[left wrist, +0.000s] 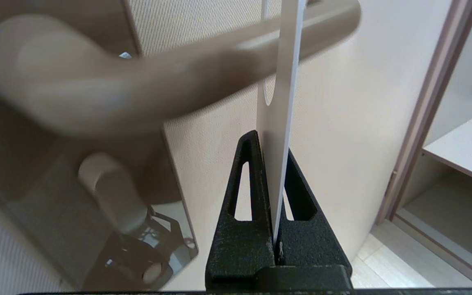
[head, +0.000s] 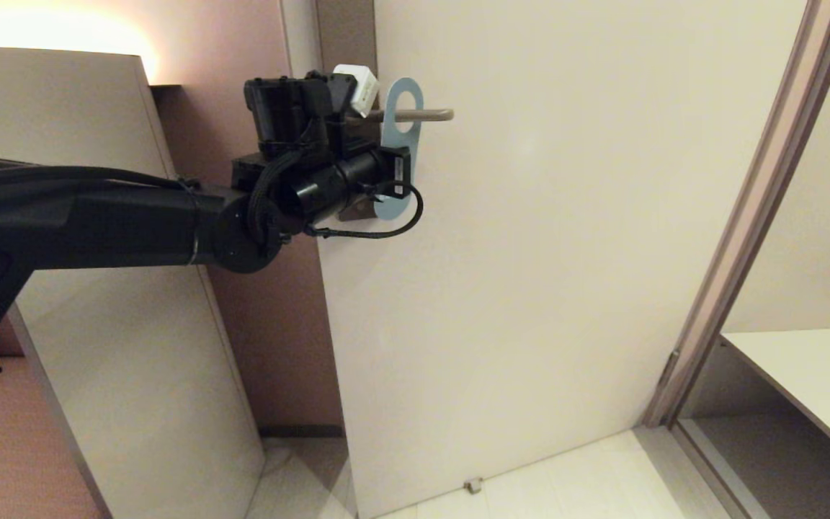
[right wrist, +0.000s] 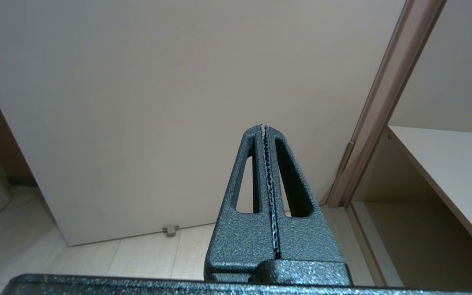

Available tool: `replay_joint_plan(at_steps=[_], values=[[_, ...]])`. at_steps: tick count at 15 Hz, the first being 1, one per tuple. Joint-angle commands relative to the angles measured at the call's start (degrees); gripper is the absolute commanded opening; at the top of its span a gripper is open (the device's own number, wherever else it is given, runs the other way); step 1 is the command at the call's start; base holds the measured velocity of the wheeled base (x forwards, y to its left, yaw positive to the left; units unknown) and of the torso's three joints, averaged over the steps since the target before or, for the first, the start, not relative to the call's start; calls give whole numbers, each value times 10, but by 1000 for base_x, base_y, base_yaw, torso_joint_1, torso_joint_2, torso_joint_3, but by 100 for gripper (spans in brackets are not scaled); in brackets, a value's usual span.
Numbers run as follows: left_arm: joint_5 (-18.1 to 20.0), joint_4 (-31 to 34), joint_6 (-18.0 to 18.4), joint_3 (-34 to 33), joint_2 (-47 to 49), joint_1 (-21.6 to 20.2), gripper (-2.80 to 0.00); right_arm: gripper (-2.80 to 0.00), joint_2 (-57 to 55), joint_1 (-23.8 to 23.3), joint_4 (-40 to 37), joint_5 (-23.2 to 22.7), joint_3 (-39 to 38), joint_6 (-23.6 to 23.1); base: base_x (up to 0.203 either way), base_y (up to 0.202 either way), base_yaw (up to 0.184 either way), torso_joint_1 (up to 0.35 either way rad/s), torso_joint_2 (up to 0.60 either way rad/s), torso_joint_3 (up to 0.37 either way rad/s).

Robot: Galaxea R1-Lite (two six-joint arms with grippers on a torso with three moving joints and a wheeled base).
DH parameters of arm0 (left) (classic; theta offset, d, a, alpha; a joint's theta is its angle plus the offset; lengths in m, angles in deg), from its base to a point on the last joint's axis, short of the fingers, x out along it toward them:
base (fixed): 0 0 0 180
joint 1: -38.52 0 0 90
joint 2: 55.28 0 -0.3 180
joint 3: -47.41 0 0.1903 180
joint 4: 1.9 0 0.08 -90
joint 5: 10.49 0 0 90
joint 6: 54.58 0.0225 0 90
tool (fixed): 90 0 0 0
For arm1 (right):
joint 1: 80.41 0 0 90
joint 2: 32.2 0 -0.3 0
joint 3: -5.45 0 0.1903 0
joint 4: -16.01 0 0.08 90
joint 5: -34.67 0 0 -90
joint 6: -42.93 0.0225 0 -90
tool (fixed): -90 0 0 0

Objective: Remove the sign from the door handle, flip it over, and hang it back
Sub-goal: Take down the sign

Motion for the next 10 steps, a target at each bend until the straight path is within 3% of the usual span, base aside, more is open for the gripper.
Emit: replay_joint_plan(at_steps=[1, 10], values=[[0, 6, 0, 28, 27, 0, -280, -280, 0, 0, 0, 0, 0, 0, 0, 0, 0, 0, 0, 0], [0, 14, 0, 86, 89, 5, -280, -280, 0, 0, 0, 0, 0, 0, 0, 0, 0, 0, 0, 0]])
